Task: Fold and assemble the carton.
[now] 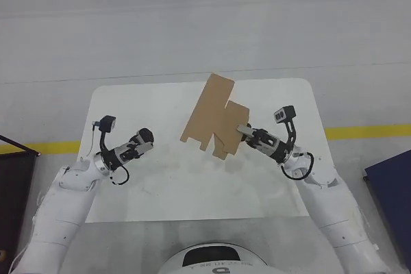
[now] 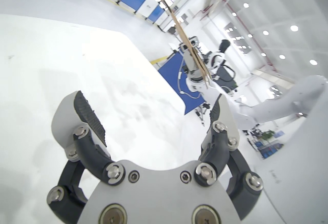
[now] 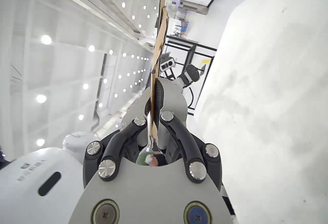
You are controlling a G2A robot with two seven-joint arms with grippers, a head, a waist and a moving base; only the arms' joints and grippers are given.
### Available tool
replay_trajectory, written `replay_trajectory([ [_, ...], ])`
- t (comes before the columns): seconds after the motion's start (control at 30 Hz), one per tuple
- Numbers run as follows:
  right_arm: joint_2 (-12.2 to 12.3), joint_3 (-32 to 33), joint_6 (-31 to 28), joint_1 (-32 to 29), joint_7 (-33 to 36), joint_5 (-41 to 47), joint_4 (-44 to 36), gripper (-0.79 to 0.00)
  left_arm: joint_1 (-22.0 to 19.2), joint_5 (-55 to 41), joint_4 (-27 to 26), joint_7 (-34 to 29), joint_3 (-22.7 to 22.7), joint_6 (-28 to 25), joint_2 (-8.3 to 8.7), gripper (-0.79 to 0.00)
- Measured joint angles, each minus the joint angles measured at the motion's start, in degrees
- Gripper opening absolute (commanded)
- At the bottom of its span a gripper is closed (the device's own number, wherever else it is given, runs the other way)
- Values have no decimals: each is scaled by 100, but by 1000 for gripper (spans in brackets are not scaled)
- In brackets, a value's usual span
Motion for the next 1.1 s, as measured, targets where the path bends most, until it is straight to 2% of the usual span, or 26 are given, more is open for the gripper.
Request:
replay_trajectory([
  [0.1,12,99,421,-75,64,483,-127,-785,-151,-535,-136,-271,109,288,90,0],
  [0.4,11,94,411,-79,59,493,-125,-785,-143,-516,-129,-254,103,278,88,0],
  [0.47,-1,48,587,-68,24,668,-74,-785,-143,-516,-129,-254,103,278,88,0],
  [0.57,-5,138,1796,108,617,1877,154,-785,-143,-516,-129,-254,103,278,88,0],
  [0.7,54,191,4636,341,1766,4105,474,-785,-143,-516,-129,-254,104,279,88,0],
  [0.77,84,43,5616,380,1822,4771,424,-785,-143,-516,-129,-254,104,279,88,0],
  [0.8,108,-132,6104,383,1622,5283,286,-785,-143,-516,-129,-254,104,279,88,0],
  [0.9,205,-442,7184,383,475,6871,-32,-785,-143,-516,-129,-254,104,279,88,0],
  [1.0,314,-736,7784,335,-438,8272,-94,-785,-143,-516,-129,-254,104,279,88,0],
  [1.1,490,-1302,7783,415,-346,9124,-129,-785,-143,-516,-129,-254,104,279,88,0],
])
